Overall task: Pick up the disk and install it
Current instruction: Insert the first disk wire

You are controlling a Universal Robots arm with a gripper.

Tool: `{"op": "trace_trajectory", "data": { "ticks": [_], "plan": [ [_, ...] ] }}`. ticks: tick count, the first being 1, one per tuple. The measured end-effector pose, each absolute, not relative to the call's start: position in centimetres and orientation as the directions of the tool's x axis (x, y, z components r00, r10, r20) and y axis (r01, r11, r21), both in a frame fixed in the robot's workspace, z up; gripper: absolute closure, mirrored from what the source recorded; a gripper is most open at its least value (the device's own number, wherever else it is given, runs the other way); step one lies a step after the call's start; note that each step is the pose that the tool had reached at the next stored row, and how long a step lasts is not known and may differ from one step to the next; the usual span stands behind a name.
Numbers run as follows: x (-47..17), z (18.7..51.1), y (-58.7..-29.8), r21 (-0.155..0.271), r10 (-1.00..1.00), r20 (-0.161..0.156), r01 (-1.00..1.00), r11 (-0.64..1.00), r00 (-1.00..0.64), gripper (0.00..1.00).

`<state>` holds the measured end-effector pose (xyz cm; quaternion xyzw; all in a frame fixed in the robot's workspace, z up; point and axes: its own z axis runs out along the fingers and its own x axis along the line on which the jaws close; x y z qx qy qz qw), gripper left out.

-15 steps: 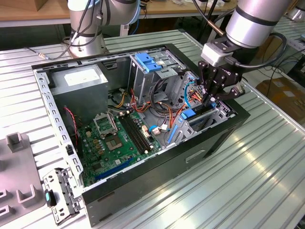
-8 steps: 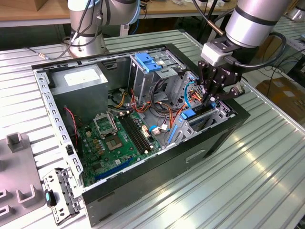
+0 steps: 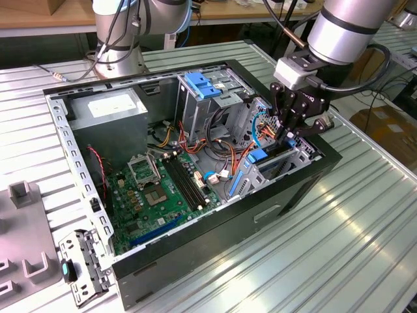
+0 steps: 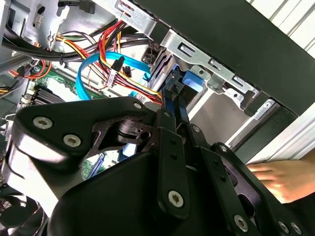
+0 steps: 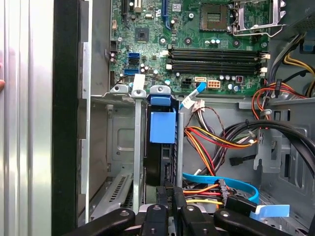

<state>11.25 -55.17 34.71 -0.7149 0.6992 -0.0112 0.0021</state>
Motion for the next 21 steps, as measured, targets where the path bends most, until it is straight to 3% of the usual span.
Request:
{"op": "trace_trajectory", "data": {
  "ticks": [19,21],
  "plan": [
    [11.25,33.99,-55.18,-0.012,-1.000,0.012,-1.000,-0.022,0.022,0.83],
    [11.25,34.52,-55.17,-0.011,-1.000,0.013,-1.000,-0.022,0.022,0.76]
  ]
}}
